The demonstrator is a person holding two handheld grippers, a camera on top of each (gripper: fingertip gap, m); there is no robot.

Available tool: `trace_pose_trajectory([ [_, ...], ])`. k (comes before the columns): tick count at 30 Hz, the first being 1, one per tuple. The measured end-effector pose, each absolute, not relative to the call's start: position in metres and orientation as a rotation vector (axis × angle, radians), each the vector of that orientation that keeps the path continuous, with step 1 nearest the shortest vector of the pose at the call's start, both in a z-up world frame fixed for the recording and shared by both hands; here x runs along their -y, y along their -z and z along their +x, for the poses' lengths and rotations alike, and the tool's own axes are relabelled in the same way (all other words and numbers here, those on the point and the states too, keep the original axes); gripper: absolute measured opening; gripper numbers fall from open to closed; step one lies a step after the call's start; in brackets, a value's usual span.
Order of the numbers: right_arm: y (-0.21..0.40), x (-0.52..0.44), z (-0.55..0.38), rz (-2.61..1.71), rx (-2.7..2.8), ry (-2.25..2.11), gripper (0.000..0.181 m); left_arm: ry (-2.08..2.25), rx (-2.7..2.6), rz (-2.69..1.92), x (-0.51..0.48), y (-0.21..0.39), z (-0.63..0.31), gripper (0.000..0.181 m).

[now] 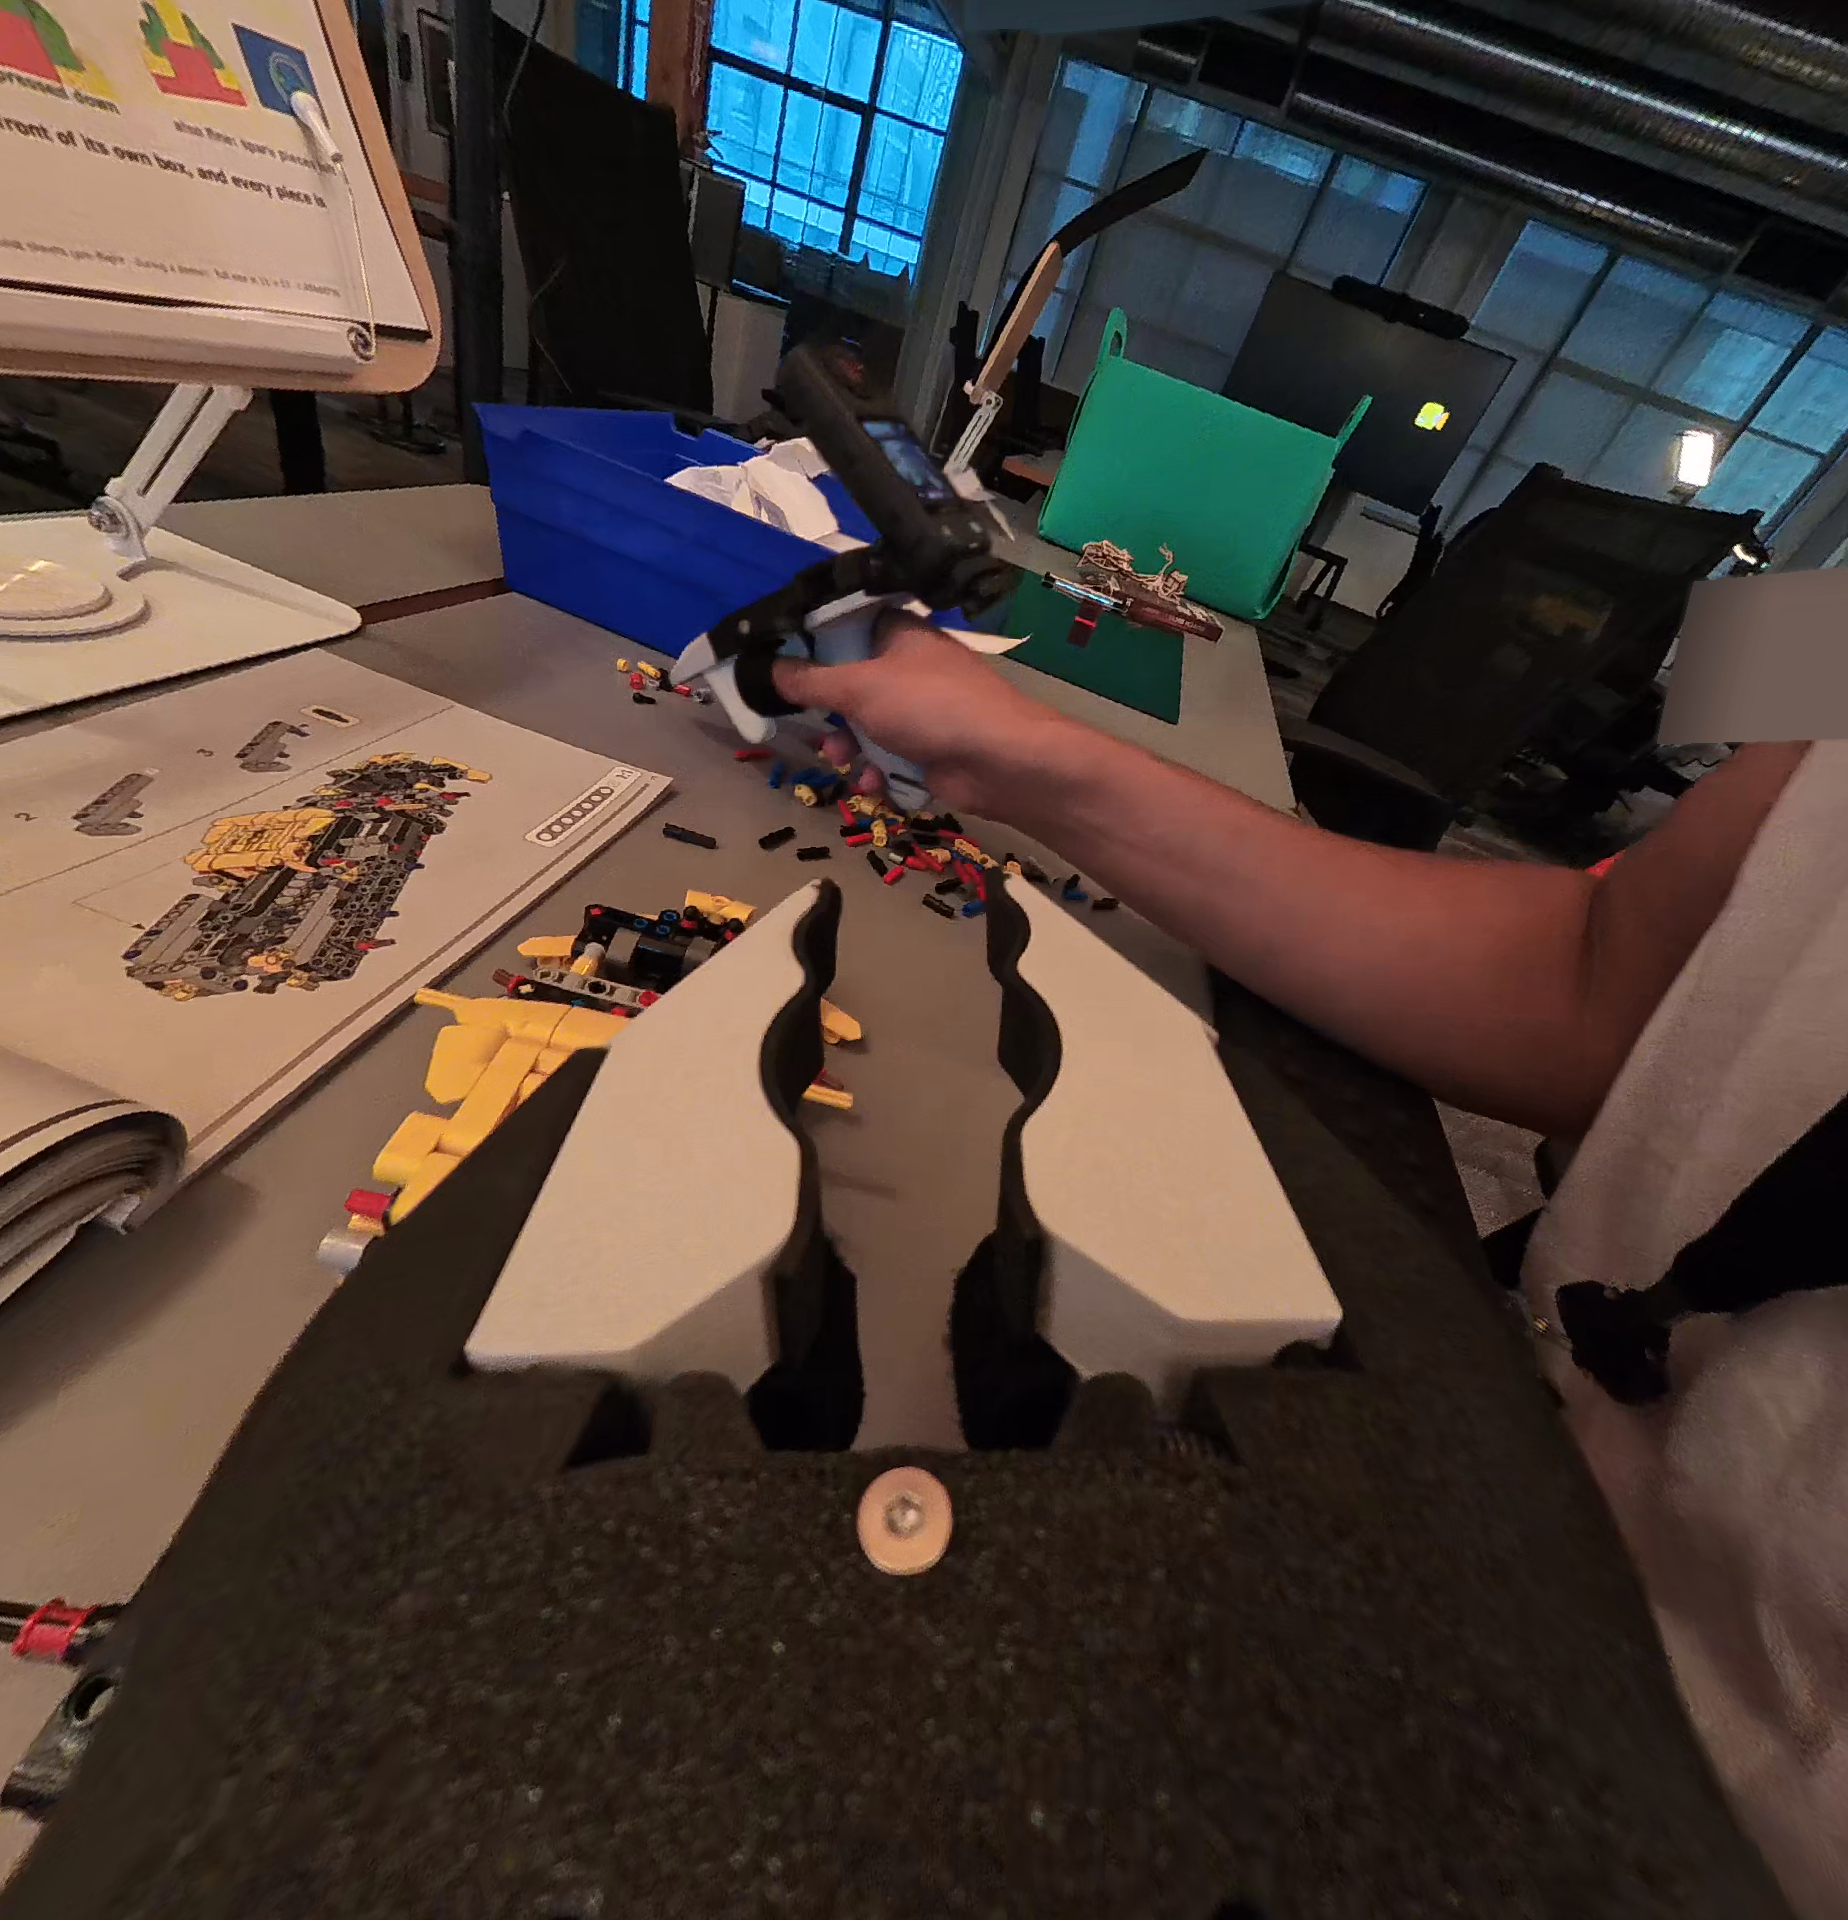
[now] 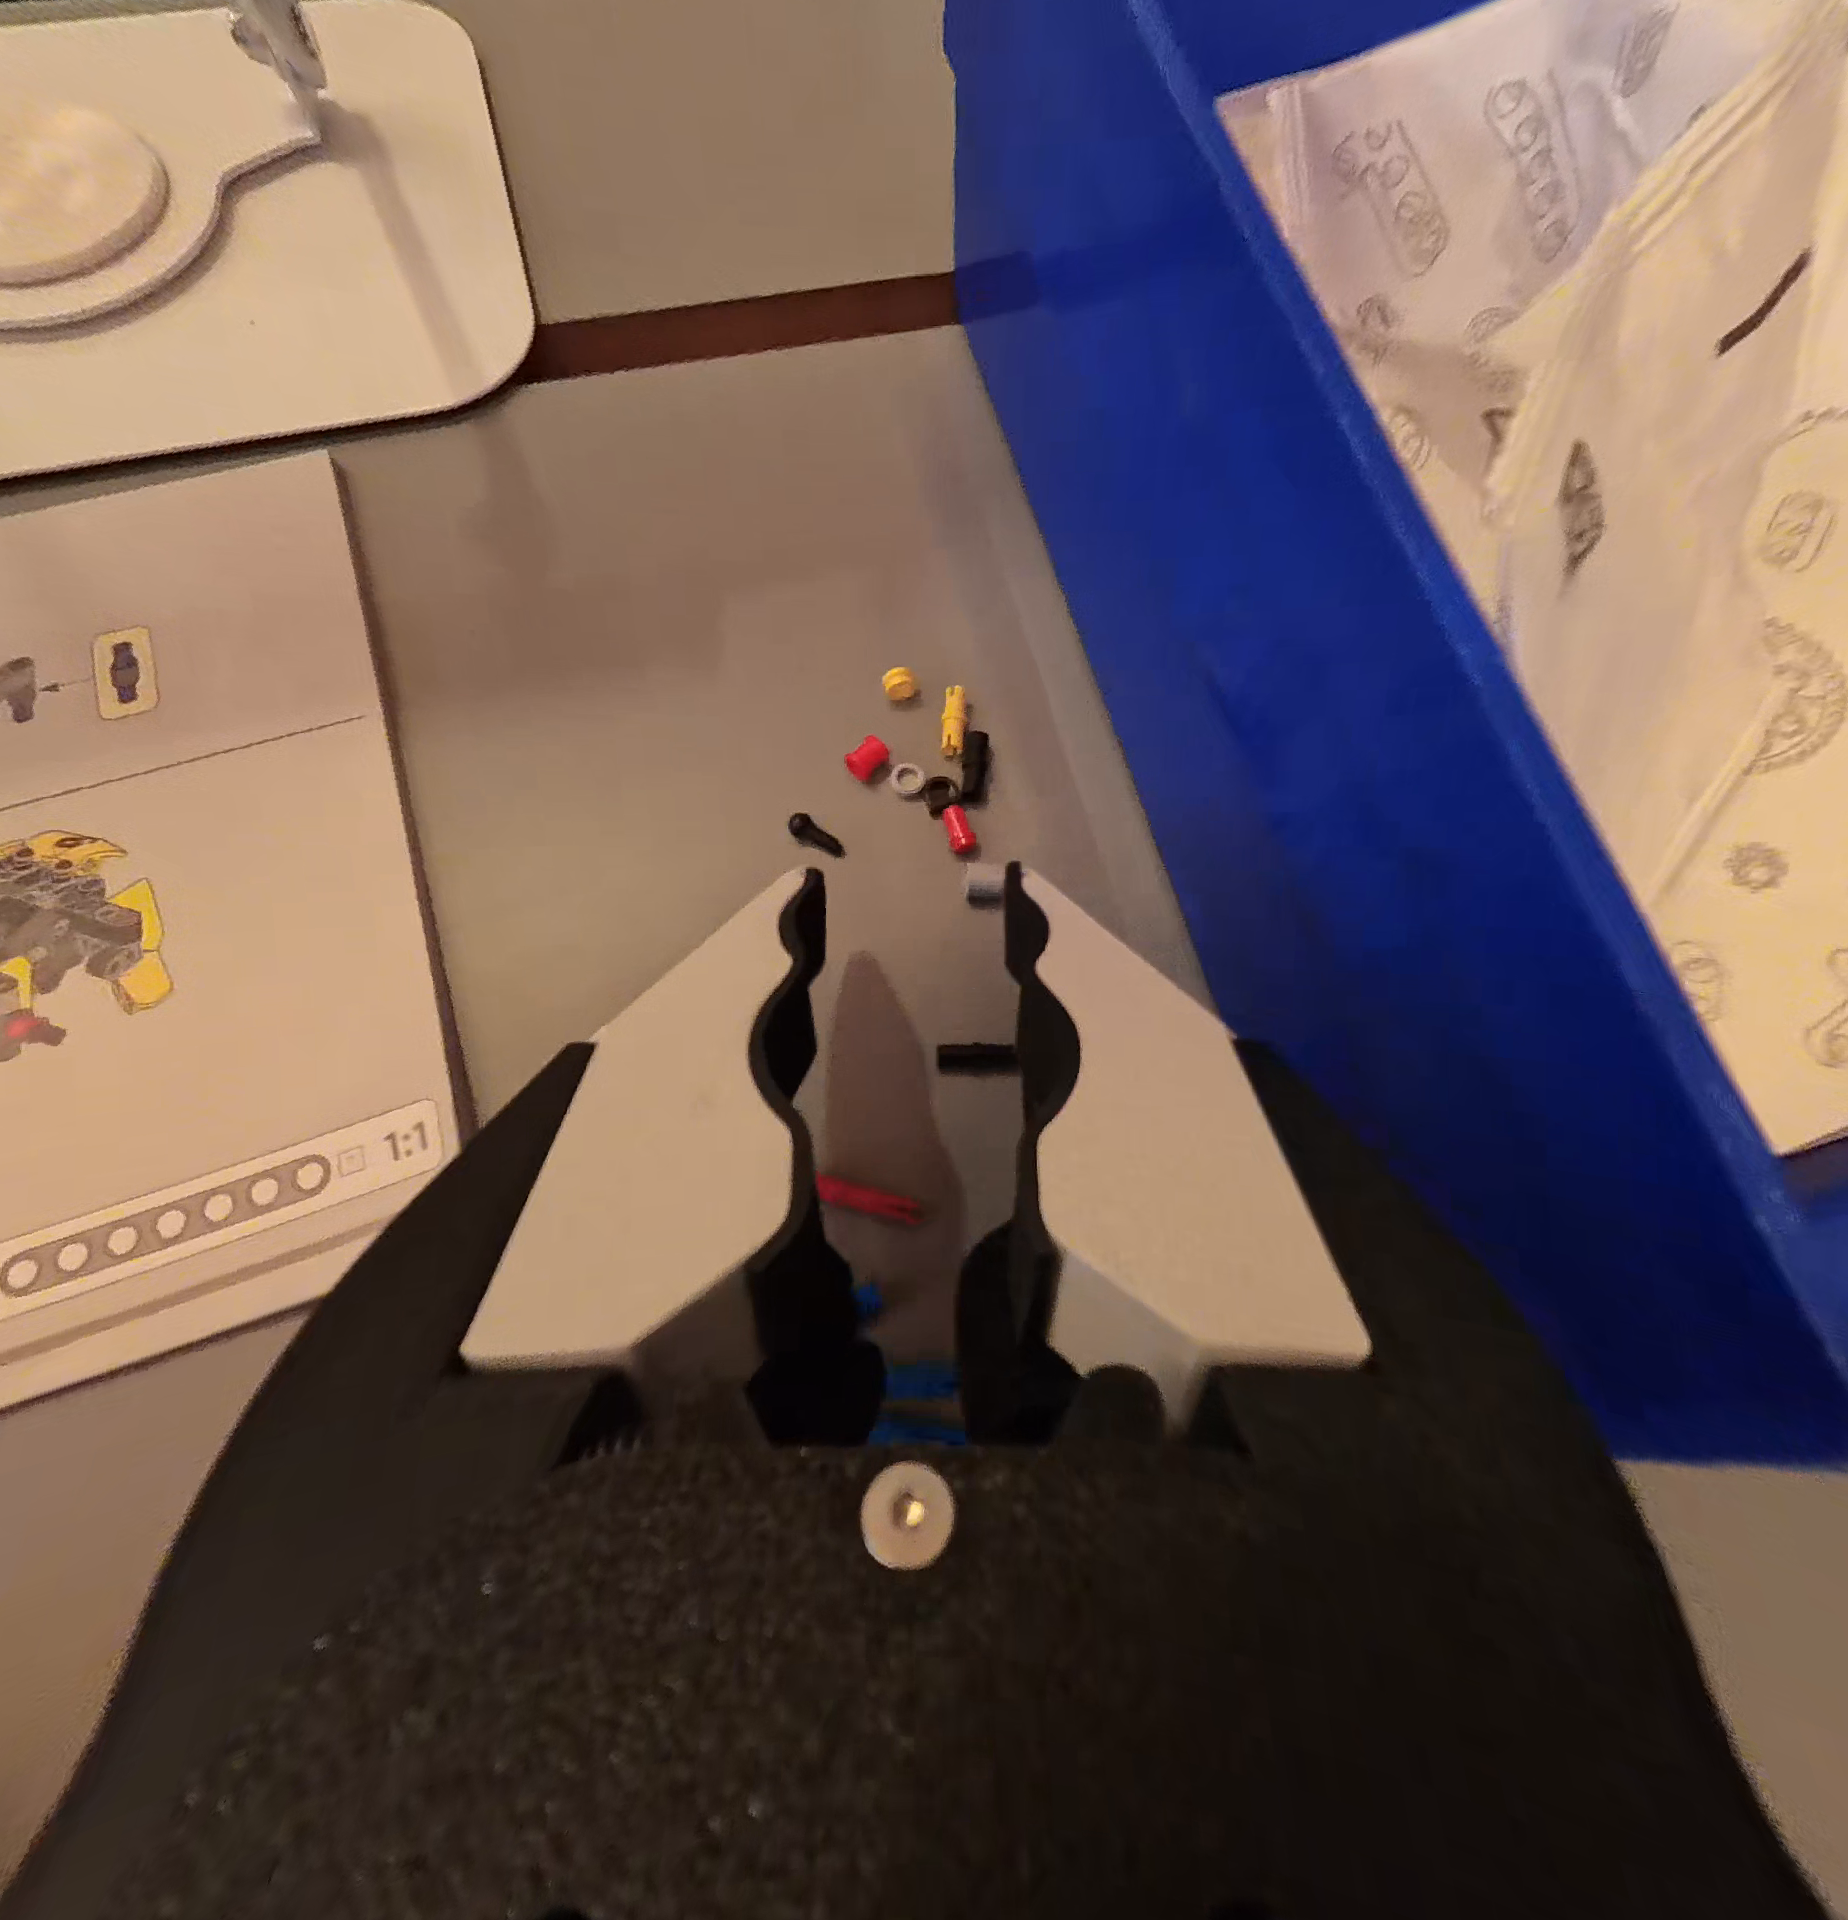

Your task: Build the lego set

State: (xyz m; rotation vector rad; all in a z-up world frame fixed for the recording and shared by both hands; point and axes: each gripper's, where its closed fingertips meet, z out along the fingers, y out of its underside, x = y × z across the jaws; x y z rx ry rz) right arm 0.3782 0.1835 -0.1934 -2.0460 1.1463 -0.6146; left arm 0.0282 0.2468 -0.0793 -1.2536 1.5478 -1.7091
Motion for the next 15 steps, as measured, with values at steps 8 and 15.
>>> trace_pose_trajectory([
  [8, 0.206, -0.170, 0.394, -2.100, -1.204, 0.724, 0.024, 1.721, -1.574, -1.233, -0.241, 0.080, 0.027, 0.029],
  [15, 0.213, -0.172, 0.394, -2.141, -1.208, 0.664, 0.008, 1.742, -1.574, -1.227, -0.239, 0.078, 0.027, 0.029],
])
